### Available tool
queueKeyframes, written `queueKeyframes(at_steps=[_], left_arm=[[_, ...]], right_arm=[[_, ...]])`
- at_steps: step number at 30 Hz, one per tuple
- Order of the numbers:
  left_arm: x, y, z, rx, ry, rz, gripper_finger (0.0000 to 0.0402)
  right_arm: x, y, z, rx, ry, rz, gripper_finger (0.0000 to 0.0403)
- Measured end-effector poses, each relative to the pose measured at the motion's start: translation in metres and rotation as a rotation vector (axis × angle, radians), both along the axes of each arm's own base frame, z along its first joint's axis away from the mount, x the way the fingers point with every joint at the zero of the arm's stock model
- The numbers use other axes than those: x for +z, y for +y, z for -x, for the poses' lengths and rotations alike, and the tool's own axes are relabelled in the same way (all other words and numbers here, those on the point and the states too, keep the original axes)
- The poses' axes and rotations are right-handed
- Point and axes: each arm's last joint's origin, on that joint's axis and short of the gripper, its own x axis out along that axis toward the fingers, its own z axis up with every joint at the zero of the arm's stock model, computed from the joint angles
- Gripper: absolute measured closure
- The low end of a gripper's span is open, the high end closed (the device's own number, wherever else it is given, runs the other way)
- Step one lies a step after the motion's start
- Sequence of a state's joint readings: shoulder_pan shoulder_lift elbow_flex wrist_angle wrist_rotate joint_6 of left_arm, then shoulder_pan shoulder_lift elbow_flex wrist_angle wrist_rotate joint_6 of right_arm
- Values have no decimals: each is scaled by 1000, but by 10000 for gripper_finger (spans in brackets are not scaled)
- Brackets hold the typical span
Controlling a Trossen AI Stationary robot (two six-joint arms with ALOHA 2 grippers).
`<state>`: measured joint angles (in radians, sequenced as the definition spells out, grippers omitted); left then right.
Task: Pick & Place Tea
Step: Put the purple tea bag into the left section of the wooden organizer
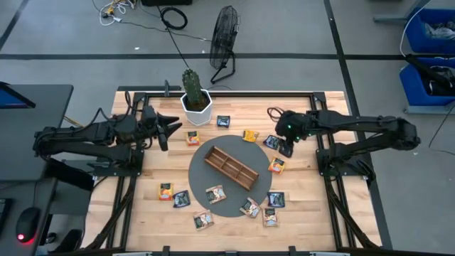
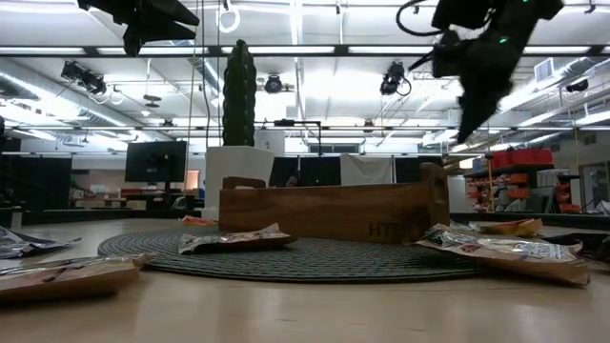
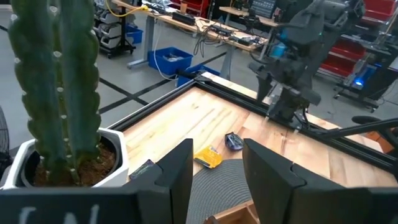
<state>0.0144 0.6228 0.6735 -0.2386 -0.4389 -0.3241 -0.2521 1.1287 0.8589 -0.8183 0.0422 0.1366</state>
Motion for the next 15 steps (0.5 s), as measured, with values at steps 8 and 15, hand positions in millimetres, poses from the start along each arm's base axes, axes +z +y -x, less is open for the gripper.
queueKeyframes(at_steps=[8, 15], left_arm=[[0, 1, 0, 7, -3, 4, 257], [0, 1, 0, 7, -2, 4, 257]], right_arm=[[-31, -41, -12, 28, 105, -90, 200], [-60, -58, -22, 126, 165, -159, 200]])
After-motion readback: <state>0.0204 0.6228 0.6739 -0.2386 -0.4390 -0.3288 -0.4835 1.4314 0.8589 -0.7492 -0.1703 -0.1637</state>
